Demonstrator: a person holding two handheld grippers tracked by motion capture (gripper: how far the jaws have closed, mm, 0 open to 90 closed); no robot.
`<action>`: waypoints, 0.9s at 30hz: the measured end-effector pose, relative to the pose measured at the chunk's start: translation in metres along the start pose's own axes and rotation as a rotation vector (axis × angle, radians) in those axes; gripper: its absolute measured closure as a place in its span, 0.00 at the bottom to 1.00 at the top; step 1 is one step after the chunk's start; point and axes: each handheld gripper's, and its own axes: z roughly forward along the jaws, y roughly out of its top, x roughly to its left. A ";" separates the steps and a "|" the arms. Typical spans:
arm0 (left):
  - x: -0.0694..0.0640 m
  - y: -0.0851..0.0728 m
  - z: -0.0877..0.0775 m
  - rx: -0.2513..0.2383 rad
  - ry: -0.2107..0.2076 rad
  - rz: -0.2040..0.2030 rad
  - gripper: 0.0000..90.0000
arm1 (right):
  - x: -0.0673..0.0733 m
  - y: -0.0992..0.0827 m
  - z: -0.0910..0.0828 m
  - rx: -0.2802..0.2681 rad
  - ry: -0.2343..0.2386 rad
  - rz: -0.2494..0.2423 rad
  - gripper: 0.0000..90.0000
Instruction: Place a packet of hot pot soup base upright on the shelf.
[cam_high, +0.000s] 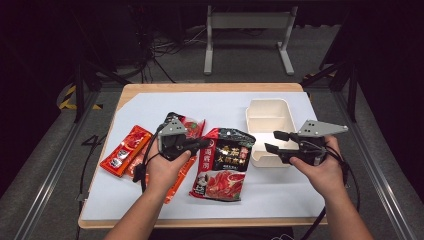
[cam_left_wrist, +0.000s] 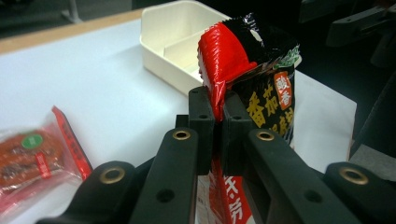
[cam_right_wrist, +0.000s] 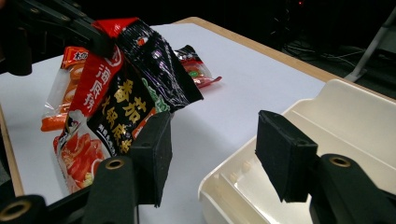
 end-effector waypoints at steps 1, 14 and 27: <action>-0.002 0.001 -0.002 -0.012 0.002 0.019 0.96 | 0.001 0.001 0.000 -0.003 0.004 -0.001 0.51; -0.014 0.008 -0.025 -0.136 0.050 0.088 0.96 | 0.006 0.005 0.003 -0.014 0.040 0.001 0.49; -0.014 0.014 -0.041 -0.203 0.061 0.069 0.95 | 0.022 0.029 0.024 -0.050 0.162 0.024 0.45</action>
